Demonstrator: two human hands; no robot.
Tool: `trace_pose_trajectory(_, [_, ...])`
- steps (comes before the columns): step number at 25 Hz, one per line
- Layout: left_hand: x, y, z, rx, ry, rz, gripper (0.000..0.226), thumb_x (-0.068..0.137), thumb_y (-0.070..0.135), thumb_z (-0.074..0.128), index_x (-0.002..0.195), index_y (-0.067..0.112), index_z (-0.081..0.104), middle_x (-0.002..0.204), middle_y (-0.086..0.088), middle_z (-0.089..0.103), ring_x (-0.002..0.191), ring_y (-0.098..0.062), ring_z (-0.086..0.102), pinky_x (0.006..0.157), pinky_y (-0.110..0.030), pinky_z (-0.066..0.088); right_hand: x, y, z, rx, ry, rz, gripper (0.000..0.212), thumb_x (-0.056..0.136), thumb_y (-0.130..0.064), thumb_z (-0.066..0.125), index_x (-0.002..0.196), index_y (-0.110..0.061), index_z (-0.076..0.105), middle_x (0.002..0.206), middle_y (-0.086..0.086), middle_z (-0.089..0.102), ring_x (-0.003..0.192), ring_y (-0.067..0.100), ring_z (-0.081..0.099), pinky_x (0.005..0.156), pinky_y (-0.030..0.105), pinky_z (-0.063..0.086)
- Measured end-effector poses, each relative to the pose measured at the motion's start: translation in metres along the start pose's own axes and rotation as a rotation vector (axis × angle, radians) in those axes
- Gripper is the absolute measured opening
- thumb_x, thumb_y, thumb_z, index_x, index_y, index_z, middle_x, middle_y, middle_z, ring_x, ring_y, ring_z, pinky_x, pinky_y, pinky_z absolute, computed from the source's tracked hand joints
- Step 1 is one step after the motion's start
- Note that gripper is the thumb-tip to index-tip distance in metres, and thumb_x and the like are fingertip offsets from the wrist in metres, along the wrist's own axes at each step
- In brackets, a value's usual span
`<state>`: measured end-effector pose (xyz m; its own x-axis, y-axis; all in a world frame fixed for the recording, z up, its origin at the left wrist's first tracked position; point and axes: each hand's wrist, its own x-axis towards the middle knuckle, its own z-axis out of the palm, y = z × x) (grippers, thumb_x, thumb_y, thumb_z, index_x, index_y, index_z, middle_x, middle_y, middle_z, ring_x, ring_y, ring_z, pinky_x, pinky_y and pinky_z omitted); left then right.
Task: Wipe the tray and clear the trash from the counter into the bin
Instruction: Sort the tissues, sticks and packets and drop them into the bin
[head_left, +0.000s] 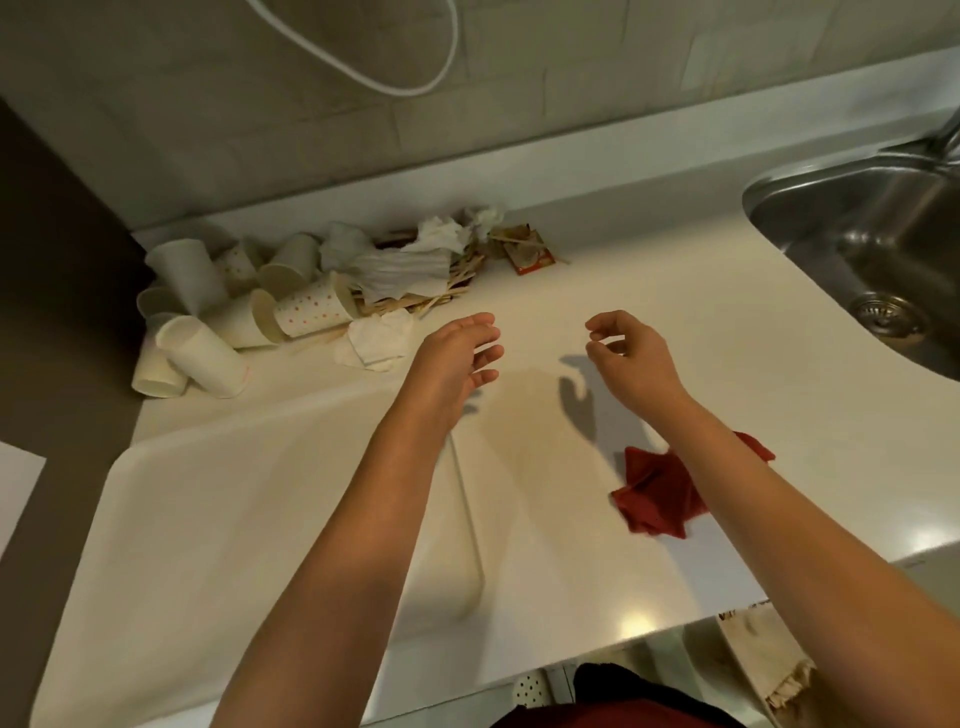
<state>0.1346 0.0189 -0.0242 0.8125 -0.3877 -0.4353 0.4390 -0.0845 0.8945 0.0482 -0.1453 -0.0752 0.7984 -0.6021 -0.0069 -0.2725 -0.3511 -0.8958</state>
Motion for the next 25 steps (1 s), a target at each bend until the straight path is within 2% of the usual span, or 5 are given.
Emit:
trace_pose_trajectory(5, [0.066, 0.009, 0.011, 0.274, 0.146, 0.156, 0.015, 0.088, 0.011, 0.055, 0.094, 0.022, 0.063, 0.089, 0.001, 0.062, 0.083, -0.015, 0.056, 0.074, -0.028, 0.045, 0.059, 0.004, 0.000, -0.151, -0.060, 0.026, 0.024, 0.090, -0.013, 0.054, 0.113, -0.011, 0.059, 0.116, 0.008, 0.056, 0.091, 0.023, 0.058, 0.078, 0.029, 0.045])
trace_pose_trajectory(10, [0.140, 0.028, 0.032, 0.724, 0.145, 0.409, 0.029, 0.090, 0.005, 0.050, 0.113, 0.011, 0.066, 0.117, -0.005, 0.065, 0.106, -0.020, 0.060, 0.086, -0.017, 0.042, 0.121, 0.001, 0.011, -0.291, -0.080, 0.044, 0.032, 0.090, -0.016, 0.056, 0.120, -0.006, 0.057, 0.123, 0.013, 0.051, 0.107, 0.027, 0.054, 0.084, 0.026, 0.040])
trace_pose_trajectory(13, [0.180, 0.040, 0.043, 1.031, 0.085, 0.472, 0.035, 0.089, 0.006, 0.045, 0.118, 0.014, 0.064, 0.124, -0.011, 0.062, 0.113, -0.027, 0.057, 0.097, -0.032, 0.046, 0.154, 0.000, 0.026, -0.387, -0.103, 0.061, 0.035, 0.088, -0.021, 0.056, 0.121, -0.008, 0.056, 0.124, 0.014, 0.048, 0.108, 0.031, 0.052, 0.090, 0.035, 0.046])
trace_pose_trajectory(17, [0.218, 0.052, 0.054, 1.120, 0.048, 0.419, 0.038, 0.086, 0.033, 0.043, 0.113, 0.020, 0.066, 0.117, -0.006, 0.065, 0.106, -0.024, 0.061, 0.091, -0.039, 0.051, 0.191, -0.003, 0.046, -0.565, -0.113, 0.085, 0.039, 0.088, -0.033, 0.051, 0.119, -0.009, 0.053, 0.120, 0.013, 0.046, 0.111, 0.034, 0.044, 0.089, 0.041, 0.042])
trace_pose_trajectory(25, [0.270, 0.050, 0.055, 1.373, 0.088, 0.505, 0.026, 0.093, 0.017, 0.045, 0.107, 0.011, 0.067, 0.107, -0.010, 0.066, 0.100, -0.027, 0.062, 0.078, -0.031, 0.047, 0.229, -0.002, 0.077, -0.651, -0.026, 0.140, 0.056, 0.077, -0.050, 0.062, 0.114, -0.010, 0.050, 0.116, 0.009, 0.043, 0.108, 0.031, 0.042, 0.088, 0.036, 0.035])
